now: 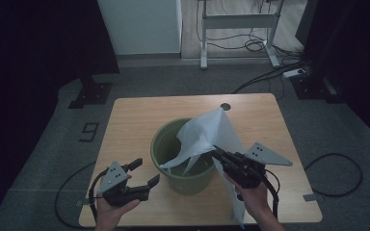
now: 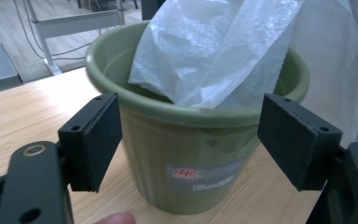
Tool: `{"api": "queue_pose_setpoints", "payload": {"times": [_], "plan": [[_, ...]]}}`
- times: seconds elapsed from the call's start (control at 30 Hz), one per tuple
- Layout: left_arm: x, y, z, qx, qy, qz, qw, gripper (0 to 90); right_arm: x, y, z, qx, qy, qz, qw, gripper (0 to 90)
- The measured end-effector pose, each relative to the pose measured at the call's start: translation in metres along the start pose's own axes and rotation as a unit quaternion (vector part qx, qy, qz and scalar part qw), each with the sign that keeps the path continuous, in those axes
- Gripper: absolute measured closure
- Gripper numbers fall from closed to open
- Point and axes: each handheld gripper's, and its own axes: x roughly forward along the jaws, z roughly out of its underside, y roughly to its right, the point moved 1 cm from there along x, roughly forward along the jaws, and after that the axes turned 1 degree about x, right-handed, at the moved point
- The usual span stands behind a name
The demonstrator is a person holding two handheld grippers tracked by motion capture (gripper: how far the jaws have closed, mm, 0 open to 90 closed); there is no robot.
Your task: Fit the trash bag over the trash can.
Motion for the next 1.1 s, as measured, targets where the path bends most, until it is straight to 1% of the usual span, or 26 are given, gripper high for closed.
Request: {"api": "queue_pose_setpoints", "payload": {"times": [0.17, 0.33, 0.43, 0.53, 0.67, 0.9, 0.97, 1.0, 1.07, 1.1], "plan": [[0.010, 0.006, -0.005, -0.002, 0.003, 0.000, 1.0000, 21.5, 0.002, 0.001, 0.000, 0.006, -0.005, -0.002, 1.0000, 88.6], [0.019, 0.013, -0.012, 0.006, 0.002, 0.003, 1.0000, 22.4, 0.004, 0.001, 0.000, 0.006, -0.009, -0.002, 0.9999, 88.5], [0.025, 0.018, -0.017, 0.007, 0.005, 0.002, 1.0000, 25.9, 0.006, 0.001, -0.001, 0.007, -0.012, -0.002, 0.9999, 88.4], [0.029, 0.020, -0.021, 0.009, 0.005, -0.004, 0.9999, 31.5, 0.007, 0.001, -0.001, 0.006, -0.013, -0.003, 0.9999, 88.4], [0.036, 0.024, -0.025, 0.010, 0.002, 0.001, 1.0000, 37.7, 0.008, 0.000, 0.000, 0.006, -0.014, -0.003, 0.9999, 88.2], [0.050, 0.033, -0.031, 0.021, -0.012, 0.005, 0.9997, 40.1, 0.012, 0.001, 0.006, 0.010, -0.018, -0.002, 0.9998, 87.7], [0.054, 0.034, -0.031, 0.023, -0.017, 0.007, 0.9996, 43.8, 0.013, 0.001, 0.007, 0.011, -0.019, -0.003, 0.9998, 87.1], [0.054, 0.034, -0.031, 0.023, -0.017, 0.007, 0.9996, 47.8, 0.013, 0.001, 0.007, 0.011, -0.021, -0.003, 0.9997, 87.0], [0.059, 0.035, -0.030, 0.024, -0.027, 0.031, 0.9989, 54.9, 0.014, 0.000, 0.008, 0.011, -0.022, -0.005, 0.9997, 86.7], [0.059, 0.035, -0.030, 0.024, -0.027, 0.031, 0.9989, 58.4, 0.015, 0.000, 0.008, 0.011, -0.022, -0.007, 0.9997, 86.7]]}}
